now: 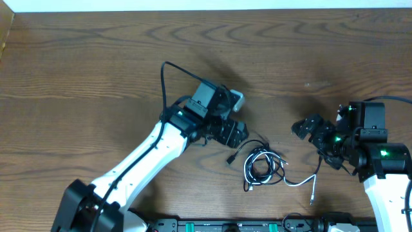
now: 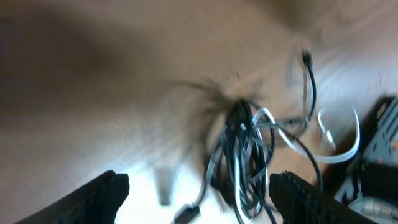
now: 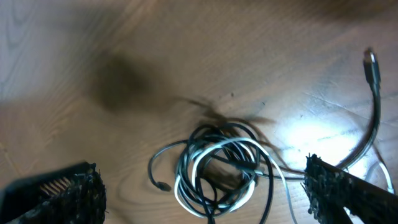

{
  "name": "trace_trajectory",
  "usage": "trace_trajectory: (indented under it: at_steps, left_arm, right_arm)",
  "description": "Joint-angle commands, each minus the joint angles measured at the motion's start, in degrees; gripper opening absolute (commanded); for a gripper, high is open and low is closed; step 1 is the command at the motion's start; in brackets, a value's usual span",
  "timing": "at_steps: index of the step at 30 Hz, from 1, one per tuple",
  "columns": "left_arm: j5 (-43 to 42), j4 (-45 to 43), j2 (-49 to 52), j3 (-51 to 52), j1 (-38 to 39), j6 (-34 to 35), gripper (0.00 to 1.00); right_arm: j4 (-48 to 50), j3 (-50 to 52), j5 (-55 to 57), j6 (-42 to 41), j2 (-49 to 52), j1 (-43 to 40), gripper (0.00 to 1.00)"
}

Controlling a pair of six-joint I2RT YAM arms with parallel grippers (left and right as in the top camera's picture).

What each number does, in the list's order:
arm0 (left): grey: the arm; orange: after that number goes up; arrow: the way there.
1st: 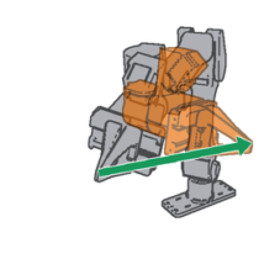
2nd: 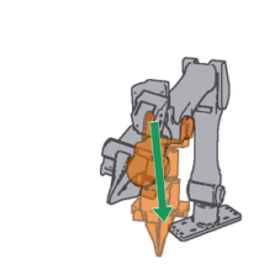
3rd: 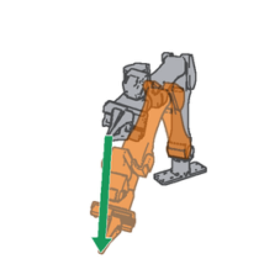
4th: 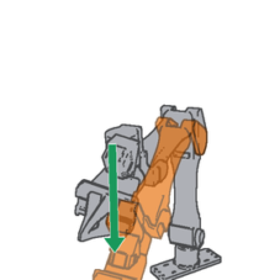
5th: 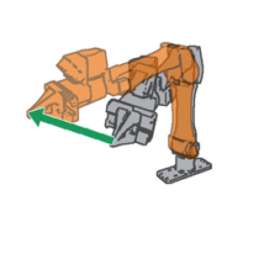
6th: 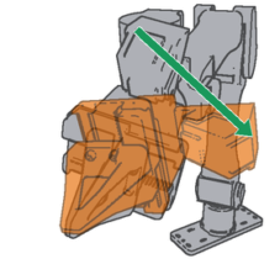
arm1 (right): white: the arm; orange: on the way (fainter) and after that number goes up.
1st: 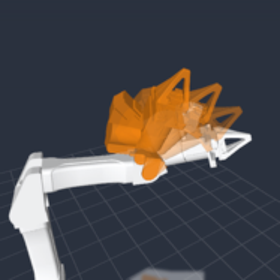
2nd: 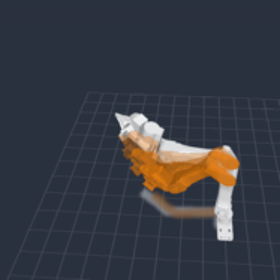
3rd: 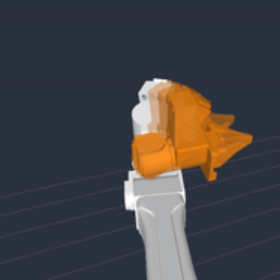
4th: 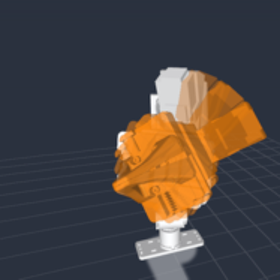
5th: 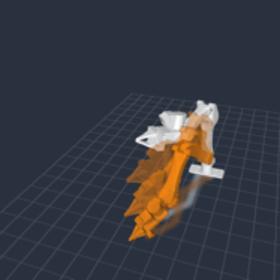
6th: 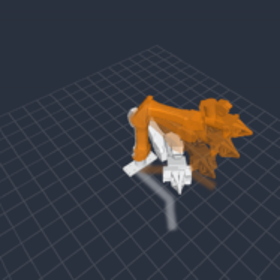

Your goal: Untangle cables

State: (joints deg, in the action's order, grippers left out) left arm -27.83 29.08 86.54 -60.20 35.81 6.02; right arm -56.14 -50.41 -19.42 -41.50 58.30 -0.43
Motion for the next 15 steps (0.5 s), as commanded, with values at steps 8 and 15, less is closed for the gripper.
trace_trajectory:
  at_steps: [8, 15]
  left_arm:
    - [15.91, 1.92, 1.03, 0.00, 10.60, -2.38, 0.82]
    - [20.39, 0.33, 5.97, 0.00, 13.03, -2.36, 0.78]
  right_arm:
    - [2.45, -0.59, 0.85, 4.74, -0.57, -0.24, 0.99]
    - [0.17, -3.93, 0.90, 10.73, -1.99, -0.24, 0.99]
